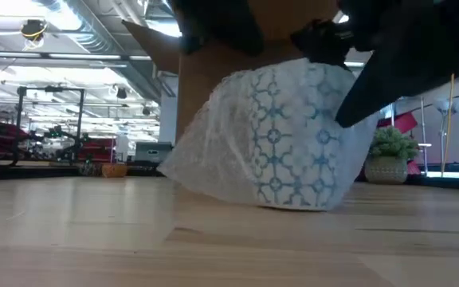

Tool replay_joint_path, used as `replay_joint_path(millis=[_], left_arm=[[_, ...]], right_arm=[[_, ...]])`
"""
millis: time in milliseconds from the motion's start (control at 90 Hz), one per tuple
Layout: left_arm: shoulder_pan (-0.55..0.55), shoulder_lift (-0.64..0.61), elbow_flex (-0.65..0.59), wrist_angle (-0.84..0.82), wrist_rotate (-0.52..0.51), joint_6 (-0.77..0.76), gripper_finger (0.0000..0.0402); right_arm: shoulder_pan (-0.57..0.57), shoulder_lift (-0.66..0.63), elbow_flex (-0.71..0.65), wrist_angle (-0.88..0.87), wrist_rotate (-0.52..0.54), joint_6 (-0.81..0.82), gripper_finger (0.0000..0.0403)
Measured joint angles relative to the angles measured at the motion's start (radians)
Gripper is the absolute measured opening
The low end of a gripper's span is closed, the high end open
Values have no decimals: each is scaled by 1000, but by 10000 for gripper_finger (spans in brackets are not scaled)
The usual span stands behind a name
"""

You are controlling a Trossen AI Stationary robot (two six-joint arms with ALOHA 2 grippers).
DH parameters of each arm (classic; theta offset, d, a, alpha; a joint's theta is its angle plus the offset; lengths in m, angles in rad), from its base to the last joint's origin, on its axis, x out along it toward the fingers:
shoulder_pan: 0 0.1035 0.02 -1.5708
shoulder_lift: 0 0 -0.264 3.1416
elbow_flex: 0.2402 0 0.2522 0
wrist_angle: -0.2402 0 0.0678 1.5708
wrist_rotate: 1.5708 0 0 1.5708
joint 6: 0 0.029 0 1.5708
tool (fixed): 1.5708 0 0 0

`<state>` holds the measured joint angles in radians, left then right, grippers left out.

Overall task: Wrap mug
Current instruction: Wrap the mug with the bubble wrap, then put the mug into the box

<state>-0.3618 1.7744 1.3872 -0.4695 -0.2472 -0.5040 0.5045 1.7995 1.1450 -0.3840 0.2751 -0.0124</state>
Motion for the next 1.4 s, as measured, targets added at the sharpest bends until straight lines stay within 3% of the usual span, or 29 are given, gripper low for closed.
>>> replay_joint_path(millis=[200, 522, 922, 1222, 1400], left_arm=[[-44, -15, 0, 8, -17, -35, 0], [-115, -40, 0, 1, -168, -89, 0], [-225, -141, 1, -28, -266, -91, 0], [-295, -264, 2, -169, -442, -104, 0], [-277, -291, 2, -262, -464, -112, 0]], right_arm=[[0, 1, -2, -22, 23, 5, 193], [-1, 4, -4, -66, 24, -20, 24], [87, -78, 82, -201, -5, -22, 23], [159, -180, 236, -390, 44, -79, 23], [145, -243, 339, -459, 120, -165, 23]])
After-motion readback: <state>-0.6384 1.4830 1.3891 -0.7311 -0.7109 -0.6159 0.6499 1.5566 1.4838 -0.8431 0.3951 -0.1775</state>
